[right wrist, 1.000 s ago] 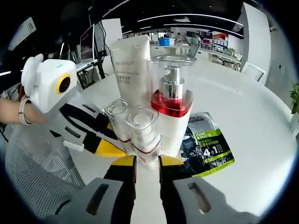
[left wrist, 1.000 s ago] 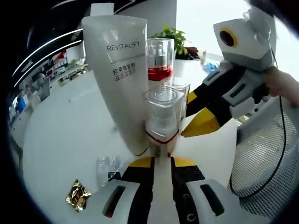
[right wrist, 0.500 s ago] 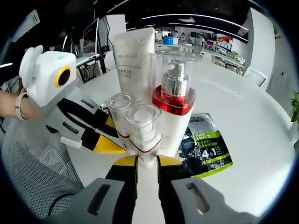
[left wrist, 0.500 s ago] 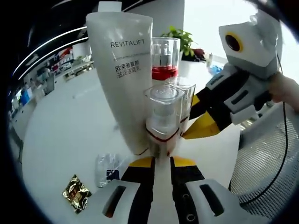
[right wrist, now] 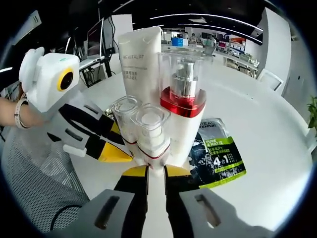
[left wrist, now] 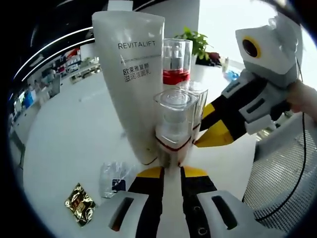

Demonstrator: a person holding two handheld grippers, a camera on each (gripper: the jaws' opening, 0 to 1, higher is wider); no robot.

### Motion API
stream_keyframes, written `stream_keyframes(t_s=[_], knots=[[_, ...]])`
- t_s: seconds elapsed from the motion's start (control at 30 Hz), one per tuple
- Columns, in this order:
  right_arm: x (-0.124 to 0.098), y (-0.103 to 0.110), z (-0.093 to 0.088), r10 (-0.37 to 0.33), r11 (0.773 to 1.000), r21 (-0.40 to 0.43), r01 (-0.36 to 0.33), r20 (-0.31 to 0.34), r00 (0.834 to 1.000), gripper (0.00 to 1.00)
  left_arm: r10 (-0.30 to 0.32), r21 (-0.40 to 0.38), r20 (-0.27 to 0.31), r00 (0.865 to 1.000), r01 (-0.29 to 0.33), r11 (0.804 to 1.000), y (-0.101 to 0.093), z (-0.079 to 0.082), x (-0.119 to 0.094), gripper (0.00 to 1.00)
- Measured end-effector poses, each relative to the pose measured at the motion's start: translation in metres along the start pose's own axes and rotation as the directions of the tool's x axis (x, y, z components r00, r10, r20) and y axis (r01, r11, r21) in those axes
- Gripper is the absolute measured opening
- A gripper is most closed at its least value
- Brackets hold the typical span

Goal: Arrange the skincare products in the storage area until every visible bottle or jar stands upright without overlapping.

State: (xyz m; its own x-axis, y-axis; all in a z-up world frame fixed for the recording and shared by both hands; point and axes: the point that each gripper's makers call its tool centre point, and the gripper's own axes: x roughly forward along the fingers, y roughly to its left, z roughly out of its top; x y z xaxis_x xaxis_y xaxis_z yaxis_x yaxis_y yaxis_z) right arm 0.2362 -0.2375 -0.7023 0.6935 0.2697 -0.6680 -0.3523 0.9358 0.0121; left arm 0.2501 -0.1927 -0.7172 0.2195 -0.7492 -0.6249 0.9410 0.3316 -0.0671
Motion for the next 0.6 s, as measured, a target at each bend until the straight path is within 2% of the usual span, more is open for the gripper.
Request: stream_keyframes(t_s=[0.13,0.6], knots=[[-0.0010,-0.0007,-0.0001,-0.004,1.000,0.002,0.004,0.002,1.000,0.12,0.001,-0.026,0.000,1.000,-0.001,1.000,-0.0002,0.0006,0.0017,0.10],[-0.0036,0.0007,0.0021,-0.004,1.000,0.020,0.003,0.015,1.000,0.15,-0.019,-0.005,-0.016,1.000,0.019,1.000,-0.0042,-0.0015,-0.0015,0.12]])
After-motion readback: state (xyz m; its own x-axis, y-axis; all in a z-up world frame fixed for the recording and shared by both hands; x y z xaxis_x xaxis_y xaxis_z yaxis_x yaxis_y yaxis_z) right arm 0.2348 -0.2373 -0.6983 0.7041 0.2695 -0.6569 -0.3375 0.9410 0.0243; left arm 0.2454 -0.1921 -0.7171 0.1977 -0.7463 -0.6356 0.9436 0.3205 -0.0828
